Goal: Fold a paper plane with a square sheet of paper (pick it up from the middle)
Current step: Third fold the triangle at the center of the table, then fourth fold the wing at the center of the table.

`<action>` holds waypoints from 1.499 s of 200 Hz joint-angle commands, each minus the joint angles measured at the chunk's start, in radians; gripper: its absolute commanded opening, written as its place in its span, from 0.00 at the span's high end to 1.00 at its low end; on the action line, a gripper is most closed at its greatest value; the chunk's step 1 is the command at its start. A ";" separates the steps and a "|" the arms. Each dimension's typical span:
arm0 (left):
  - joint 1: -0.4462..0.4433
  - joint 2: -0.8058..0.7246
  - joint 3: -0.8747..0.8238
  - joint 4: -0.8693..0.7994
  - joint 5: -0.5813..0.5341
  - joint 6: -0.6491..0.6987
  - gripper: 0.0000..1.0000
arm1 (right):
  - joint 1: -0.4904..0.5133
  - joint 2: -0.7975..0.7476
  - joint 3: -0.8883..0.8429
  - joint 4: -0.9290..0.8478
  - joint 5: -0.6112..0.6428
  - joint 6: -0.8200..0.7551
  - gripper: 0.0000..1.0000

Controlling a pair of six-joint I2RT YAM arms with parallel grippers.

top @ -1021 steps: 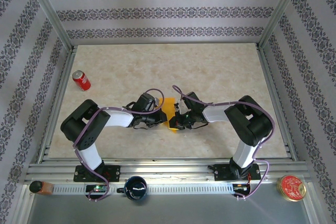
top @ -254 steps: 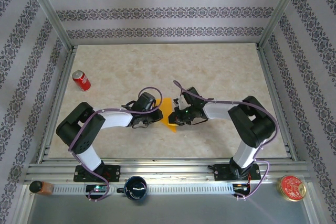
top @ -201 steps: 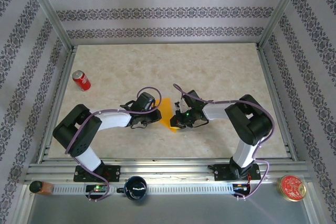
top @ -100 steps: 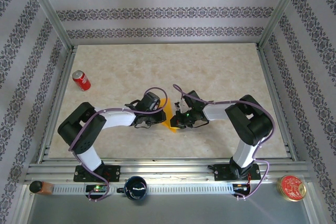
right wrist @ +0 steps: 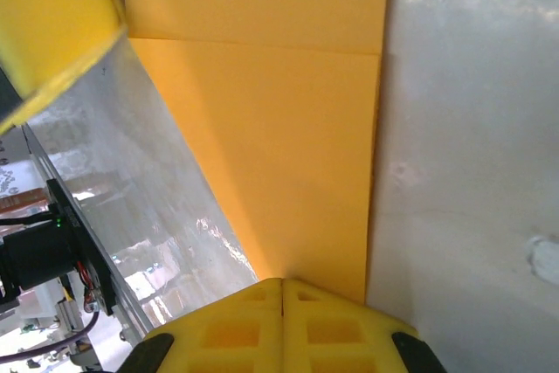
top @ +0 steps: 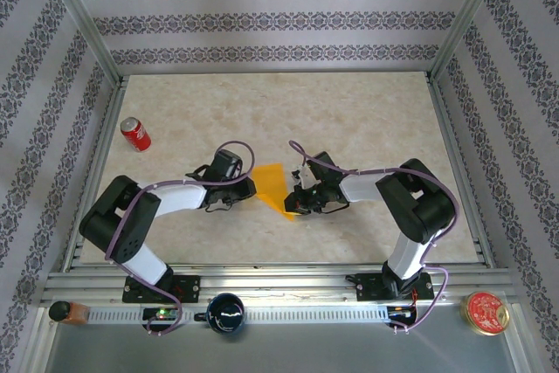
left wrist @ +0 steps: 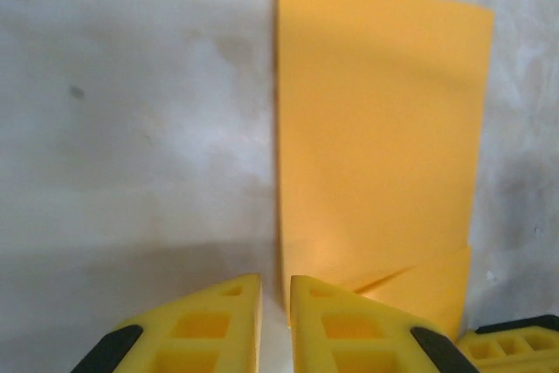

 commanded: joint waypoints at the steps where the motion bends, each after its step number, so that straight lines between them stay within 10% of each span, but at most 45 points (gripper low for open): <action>1: 0.011 -0.058 0.021 -0.067 -0.011 0.033 0.82 | -0.015 -0.022 -0.040 -0.076 0.026 0.017 0.97; 58: 0.010 -0.096 0.049 -0.074 0.025 0.002 0.68 | -0.079 -0.174 0.035 -0.129 0.087 0.016 0.82; 163: 0.073 -0.043 0.043 -0.008 0.159 -0.029 0.61 | -0.123 0.006 0.107 -0.036 -0.053 0.031 0.75; 300: 0.095 0.039 0.072 0.040 0.229 -0.065 0.58 | -0.123 -0.032 0.065 0.036 -0.118 0.058 0.95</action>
